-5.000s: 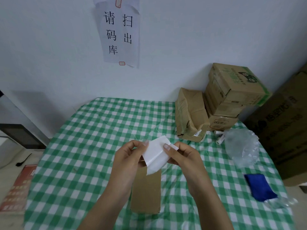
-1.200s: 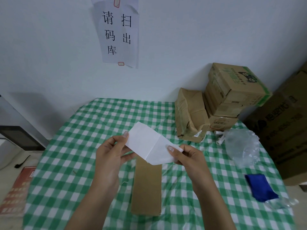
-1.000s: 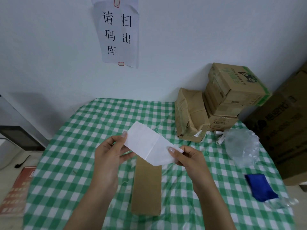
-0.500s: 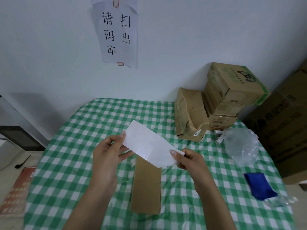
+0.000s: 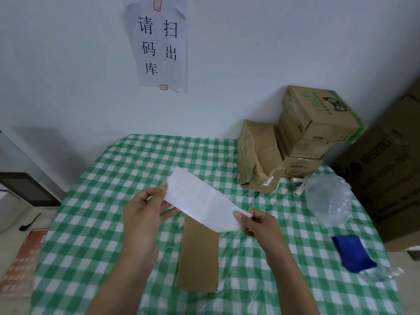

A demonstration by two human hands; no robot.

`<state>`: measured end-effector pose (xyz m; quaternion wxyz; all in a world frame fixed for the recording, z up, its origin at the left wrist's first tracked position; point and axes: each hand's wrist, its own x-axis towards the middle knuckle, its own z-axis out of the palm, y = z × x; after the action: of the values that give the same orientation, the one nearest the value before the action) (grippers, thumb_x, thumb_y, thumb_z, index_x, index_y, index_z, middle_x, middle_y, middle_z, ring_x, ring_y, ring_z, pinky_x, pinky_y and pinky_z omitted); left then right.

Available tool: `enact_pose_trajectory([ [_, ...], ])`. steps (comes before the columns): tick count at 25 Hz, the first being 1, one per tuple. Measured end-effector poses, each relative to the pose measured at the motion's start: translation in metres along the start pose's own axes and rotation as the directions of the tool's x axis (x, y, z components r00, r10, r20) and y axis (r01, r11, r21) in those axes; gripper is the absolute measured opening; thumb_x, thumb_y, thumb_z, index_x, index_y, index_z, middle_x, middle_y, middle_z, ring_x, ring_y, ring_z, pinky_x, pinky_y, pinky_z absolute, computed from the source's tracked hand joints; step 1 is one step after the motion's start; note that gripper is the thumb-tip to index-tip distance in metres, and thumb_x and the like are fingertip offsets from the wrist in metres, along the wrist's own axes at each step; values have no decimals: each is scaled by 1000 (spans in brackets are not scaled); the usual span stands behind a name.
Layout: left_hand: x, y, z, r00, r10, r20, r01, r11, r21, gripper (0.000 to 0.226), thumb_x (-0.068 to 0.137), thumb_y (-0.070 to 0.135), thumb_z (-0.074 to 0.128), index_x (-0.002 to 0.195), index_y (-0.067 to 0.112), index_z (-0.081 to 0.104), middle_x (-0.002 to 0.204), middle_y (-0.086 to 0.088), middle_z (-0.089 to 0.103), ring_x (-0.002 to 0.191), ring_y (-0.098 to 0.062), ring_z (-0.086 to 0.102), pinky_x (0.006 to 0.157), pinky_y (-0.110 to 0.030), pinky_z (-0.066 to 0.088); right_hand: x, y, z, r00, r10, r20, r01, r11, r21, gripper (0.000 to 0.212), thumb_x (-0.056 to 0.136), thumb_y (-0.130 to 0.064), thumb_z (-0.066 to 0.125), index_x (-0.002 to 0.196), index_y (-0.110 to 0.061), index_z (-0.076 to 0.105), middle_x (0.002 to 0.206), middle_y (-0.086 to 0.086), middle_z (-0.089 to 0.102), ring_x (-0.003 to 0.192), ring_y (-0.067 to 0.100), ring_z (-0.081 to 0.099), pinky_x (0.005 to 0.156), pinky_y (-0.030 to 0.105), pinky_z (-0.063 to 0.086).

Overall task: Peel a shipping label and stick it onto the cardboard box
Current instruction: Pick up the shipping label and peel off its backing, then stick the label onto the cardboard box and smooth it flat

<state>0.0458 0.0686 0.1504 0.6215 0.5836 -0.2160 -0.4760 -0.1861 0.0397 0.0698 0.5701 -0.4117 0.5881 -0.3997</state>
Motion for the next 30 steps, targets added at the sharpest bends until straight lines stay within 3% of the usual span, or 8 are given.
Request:
enact_pose_trajectory([
  [8,-2,-3,4,1000,-3,-5,3,1000,3,23,92,23,63,74,8,60,94,-4,78,85,-18,75,65,-25,61,0,8,-8,1000,17,-9,-17,1000,14,36,79,-26,77,65,-3,54,67,11,42,66,20,39,67,33,37],
  [23,4,-5,3,999,-6,-47,7,1000,28,22,92,23,64,77,8,61,97,-9,76,87,-20,74,75,-35,60,9,33,-17,990,112,-89,-117,992,-47,32,79,-22,77,63,-5,56,62,3,55,63,17,52,66,29,50],
  [27,16,13,-10,981,100,-169,-109,993,-48,22,94,25,61,76,12,58,97,-8,72,87,-19,71,62,-22,61,12,59,-38,955,149,-258,-173,982,-76,27,83,-22,73,69,-3,59,75,11,63,72,23,59,72,37,53],
  [30,27,26,-22,961,123,-246,-137,990,-41,22,94,26,62,76,13,59,87,-8,68,80,-20,68,58,-20,59,10,81,-55,912,199,-358,-236,970,-64,18,87,-23,69,84,-6,65,82,11,66,71,21,60,62,30,50],
])
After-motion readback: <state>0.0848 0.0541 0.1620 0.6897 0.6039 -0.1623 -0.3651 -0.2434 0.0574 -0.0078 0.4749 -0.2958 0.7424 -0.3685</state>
